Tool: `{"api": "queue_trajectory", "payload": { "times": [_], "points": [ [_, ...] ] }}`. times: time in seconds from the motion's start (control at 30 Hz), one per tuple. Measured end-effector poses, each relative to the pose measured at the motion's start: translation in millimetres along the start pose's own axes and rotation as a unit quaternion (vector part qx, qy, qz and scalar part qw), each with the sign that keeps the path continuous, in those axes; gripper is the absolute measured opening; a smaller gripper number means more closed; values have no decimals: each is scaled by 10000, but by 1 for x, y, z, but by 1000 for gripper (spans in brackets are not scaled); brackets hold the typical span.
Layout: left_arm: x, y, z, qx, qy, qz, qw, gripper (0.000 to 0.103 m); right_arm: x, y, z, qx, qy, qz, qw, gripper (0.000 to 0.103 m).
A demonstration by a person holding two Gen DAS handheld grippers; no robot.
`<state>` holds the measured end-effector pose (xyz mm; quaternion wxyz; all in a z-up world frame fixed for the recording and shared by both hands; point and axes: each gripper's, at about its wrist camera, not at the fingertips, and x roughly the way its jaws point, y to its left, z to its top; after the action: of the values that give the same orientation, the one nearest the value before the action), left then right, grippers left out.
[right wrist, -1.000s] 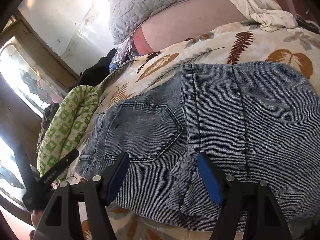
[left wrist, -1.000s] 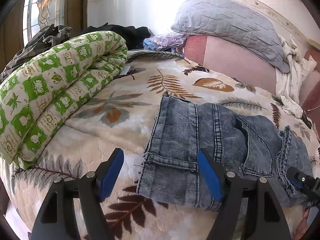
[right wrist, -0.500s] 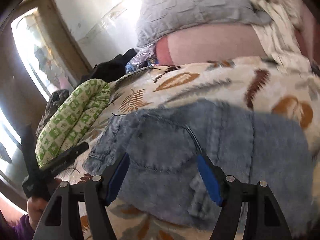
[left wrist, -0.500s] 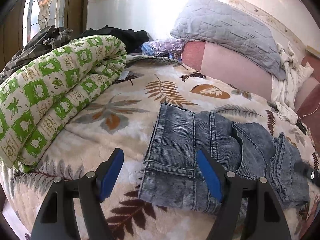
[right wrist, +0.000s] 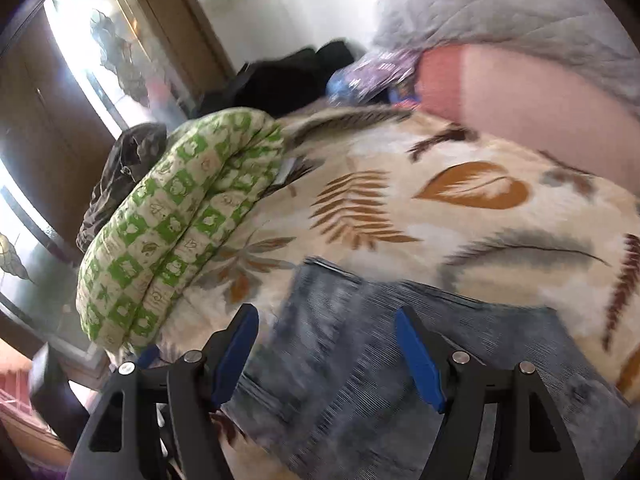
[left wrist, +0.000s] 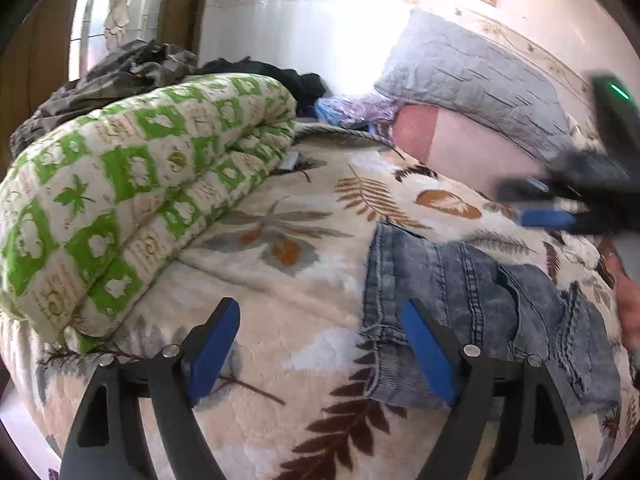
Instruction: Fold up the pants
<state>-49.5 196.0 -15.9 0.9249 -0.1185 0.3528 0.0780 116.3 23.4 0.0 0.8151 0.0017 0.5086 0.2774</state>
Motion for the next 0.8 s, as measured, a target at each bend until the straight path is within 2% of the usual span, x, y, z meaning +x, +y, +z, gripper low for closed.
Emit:
{"api": "queue_trajectory", "payload": {
  "times": [0.17,0.27,0.4,0.5,0.7,0.73,0.8],
  "points": [
    [11,-17,-6,257,362,-400,9982,84,60,21,28,-252,683,-27,9973,74],
    [23,-25,-14,397,783,-672,9939,84,81,25,40,-444,956,-28,9944,74],
    [39,-29,-22,421,1171,-794,9890,84,99,24,48,-516,1291,-79,9903,74],
    [47,-28,-23,236,1262,-879,9878,84,113,23,48,-537,1582,-158,9858,74],
    [53,-36,-25,59,1320,-984,9863,83,132,24,49,-609,1888,-353,9795,74],
    [54,-36,-25,17,1337,-1004,9859,80,135,25,50,-614,1915,-377,9788,74],
    [56,-37,-25,-46,1372,-1104,9844,69,140,28,51,-668,1940,-407,9779,74]
  ]
}}
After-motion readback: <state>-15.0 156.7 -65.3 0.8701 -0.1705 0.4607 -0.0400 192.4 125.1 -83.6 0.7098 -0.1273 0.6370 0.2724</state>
